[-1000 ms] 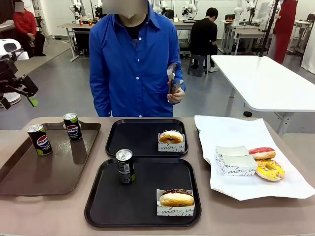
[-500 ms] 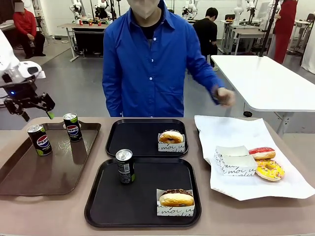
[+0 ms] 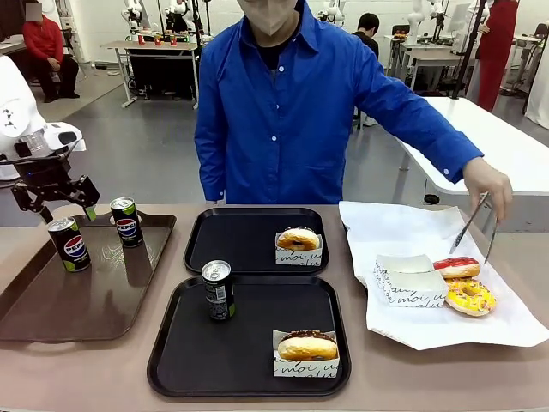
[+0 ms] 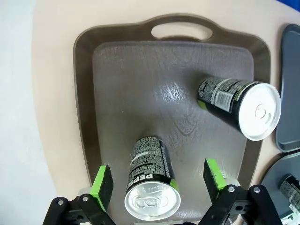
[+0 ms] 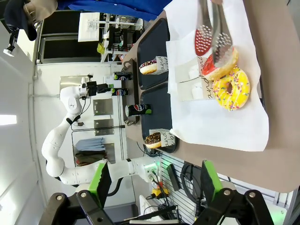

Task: Set up donuts and drinks on trays.
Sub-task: Pick up one Pepsi coke from the Handle tray and place it on the Flat Tray without a Pepsi coke.

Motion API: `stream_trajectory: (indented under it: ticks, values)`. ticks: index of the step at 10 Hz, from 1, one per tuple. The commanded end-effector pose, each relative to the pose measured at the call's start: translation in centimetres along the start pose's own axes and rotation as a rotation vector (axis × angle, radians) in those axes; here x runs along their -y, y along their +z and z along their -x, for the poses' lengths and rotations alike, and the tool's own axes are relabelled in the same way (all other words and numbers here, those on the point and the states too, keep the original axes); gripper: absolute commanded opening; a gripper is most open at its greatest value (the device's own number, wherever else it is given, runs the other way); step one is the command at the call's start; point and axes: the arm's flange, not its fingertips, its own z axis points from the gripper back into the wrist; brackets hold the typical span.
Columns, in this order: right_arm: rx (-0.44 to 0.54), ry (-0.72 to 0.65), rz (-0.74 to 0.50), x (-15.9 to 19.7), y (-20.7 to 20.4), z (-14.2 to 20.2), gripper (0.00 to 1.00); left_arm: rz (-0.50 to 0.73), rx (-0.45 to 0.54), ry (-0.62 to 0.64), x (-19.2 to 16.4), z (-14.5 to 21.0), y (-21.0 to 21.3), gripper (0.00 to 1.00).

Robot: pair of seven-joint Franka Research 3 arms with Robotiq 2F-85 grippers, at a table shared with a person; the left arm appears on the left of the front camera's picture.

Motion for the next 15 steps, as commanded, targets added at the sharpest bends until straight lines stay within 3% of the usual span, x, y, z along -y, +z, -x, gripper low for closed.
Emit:
stream_trajectory:
  ticks: [1, 13, 14, 15]
  values:
    - [-0.01, 0.006, -0.003, 0.1, 0.1, 0.1, 1.0, -0.039, -0.045, -0.009, 0.5, 0.7, 0.0, 1.0]
    - [-0.01, 0.006, -0.003, 0.1, 0.1, 0.1, 1.0, -0.077, -0.083, 0.002, 0.8, 1.4, -2.8, 1.0]
    - [-0.01, 0.006, -0.003, 0.1, 0.1, 0.1, 1.0, -0.075, -0.074, 0.006, 0.7, 1.4, -2.9, 0.86]
    - [-0.01, 0.006, -0.003, 0.1, 0.1, 0.1, 1.0, -0.075, -0.07, 0.008, 0.7, 1.4, -2.9, 0.84]
